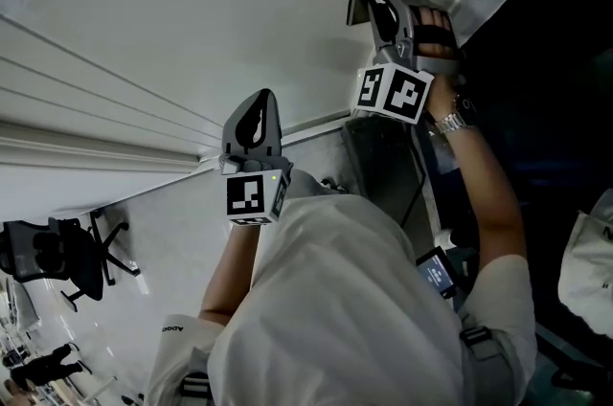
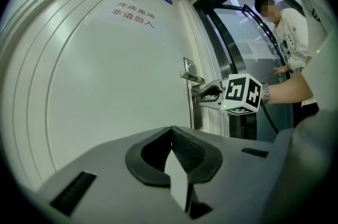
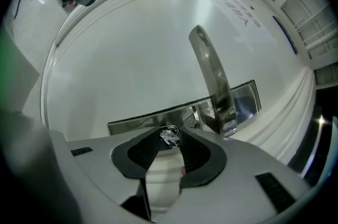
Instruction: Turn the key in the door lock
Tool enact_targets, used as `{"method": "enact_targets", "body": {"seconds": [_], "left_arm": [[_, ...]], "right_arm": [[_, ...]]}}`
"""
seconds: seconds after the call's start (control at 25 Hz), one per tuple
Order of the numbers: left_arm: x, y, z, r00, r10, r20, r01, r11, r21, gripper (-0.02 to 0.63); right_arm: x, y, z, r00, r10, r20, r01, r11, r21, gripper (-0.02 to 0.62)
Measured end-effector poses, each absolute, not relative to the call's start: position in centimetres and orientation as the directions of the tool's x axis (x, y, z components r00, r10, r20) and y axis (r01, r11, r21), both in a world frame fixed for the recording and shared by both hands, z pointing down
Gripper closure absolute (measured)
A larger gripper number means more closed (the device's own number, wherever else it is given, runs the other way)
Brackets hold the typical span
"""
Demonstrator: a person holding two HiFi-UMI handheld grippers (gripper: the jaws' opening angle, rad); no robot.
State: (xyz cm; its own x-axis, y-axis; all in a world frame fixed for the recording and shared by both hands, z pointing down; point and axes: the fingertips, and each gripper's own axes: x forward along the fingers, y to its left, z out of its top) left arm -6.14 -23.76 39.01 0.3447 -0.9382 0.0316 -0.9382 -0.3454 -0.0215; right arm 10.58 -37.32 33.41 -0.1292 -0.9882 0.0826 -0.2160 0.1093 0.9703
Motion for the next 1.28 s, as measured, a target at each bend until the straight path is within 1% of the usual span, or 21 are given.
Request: {"method": "enact_targets", "body": {"seconds": [0.2, 0.24, 0.28, 0.52, 0.56, 0.64, 0.72, 0.8, 0.88, 0.96, 1.04, 1.12, 1.2, 1.28], "left_arm": [[-6.7, -23.7, 38.4, 0.335, -0.942, -0.008, -0.942, -0.335, -0.011, 0.597], [-6.8, -23.6, 38.4, 0.332, -0.943, -0.008, -0.943, -0.332, -0.009, 0.597], [-6.9, -23.6, 38.5, 0.329, -0.944, -0.008, -0.944, -0.329, -0.007, 0.597], [-6.8, -23.0, 38.6, 0.327, -0.945, 0.0, -0.945, -0.327, -0.002, 0.597], [-6.7, -23.0, 38.6, 0.329, -0.944, 0.0, -0.944, -0.329, -0.002, 0.597], [-6.5, -22.9, 38.7, 0.331, -0.943, 0.004, -0.943, -0.331, -0.003, 0.597], [-6.5, -22.8, 38.8, 0.332, -0.943, 0.008, -0.943, -0.332, -0.011, 0.597], [-6.5, -22.7, 38.7, 0.331, -0.944, 0.011, -0.943, -0.331, -0.022, 0.597], [-6.5, -22.7, 38.9, 0.33, -0.944, 0.016, -0.943, -0.33, -0.026, 0.597], [-6.5, -22.6, 39.0, 0.329, -0.944, 0.017, -0.944, -0.329, -0.023, 0.595], [-6.5, -22.6, 38.9, 0.327, -0.945, 0.015, -0.945, -0.327, -0.022, 0.597], [-6.3, -22.5, 38.6, 0.328, -0.945, 0.01, -0.944, -0.328, -0.027, 0.597], [-6.1, -22.4, 38.6, 0.332, -0.943, 0.009, -0.943, -0.332, -0.032, 0.597], [-6.1, -22.2, 38.8, 0.334, -0.942, 0.012, -0.942, -0.334, -0.034, 0.597]], "right_arm": [[11.0, -37.6, 33.4, -0.102, -0.992, 0.078, -0.273, 0.103, 0.956, 0.492], [11.2, -37.7, 33.4, -0.095, -0.993, 0.074, -0.295, 0.099, 0.95, 0.53], [11.3, -37.8, 33.4, -0.091, -0.993, 0.069, -0.316, 0.095, 0.944, 0.581], [11.2, -37.8, 33.2, -0.084, -0.994, 0.071, -0.411, 0.099, 0.906, 0.581], [11.3, -37.8, 33.1, -0.086, -0.993, 0.081, -0.45, 0.111, 0.886, 0.581], [11.3, -37.9, 32.8, -0.099, -0.988, 0.115, -0.569, 0.151, 0.808, 0.581], [11.4, -38.0, 32.6, -0.129, -0.979, 0.157, -0.725, 0.201, 0.658, 0.581], [11.5, -38.1, 32.6, -0.178, -0.966, 0.19, -0.863, 0.246, 0.441, 0.581], [12.0, -38.3, 32.6, -0.237, -0.947, 0.218, -0.943, 0.278, 0.185, 0.581], [12.5, -38.5, 32.6, -0.301, -0.925, 0.233, -0.953, 0.286, -0.095, 0.581], [12.7, -38.6, 32.7, -0.362, -0.905, 0.222, -0.89, 0.265, -0.371, 0.581], [12.8, -38.7, 32.9, -0.416, -0.89, 0.186, -0.755, 0.224, -0.616, 0.583], [12.9, -38.7, 33.0, -0.448, -0.884, 0.137, -0.597, 0.182, -0.782, 0.583], [13.1, -38.7, 33.0, -0.459, -0.883, 0.103, -0.489, 0.154, -0.858, 0.581]]}}
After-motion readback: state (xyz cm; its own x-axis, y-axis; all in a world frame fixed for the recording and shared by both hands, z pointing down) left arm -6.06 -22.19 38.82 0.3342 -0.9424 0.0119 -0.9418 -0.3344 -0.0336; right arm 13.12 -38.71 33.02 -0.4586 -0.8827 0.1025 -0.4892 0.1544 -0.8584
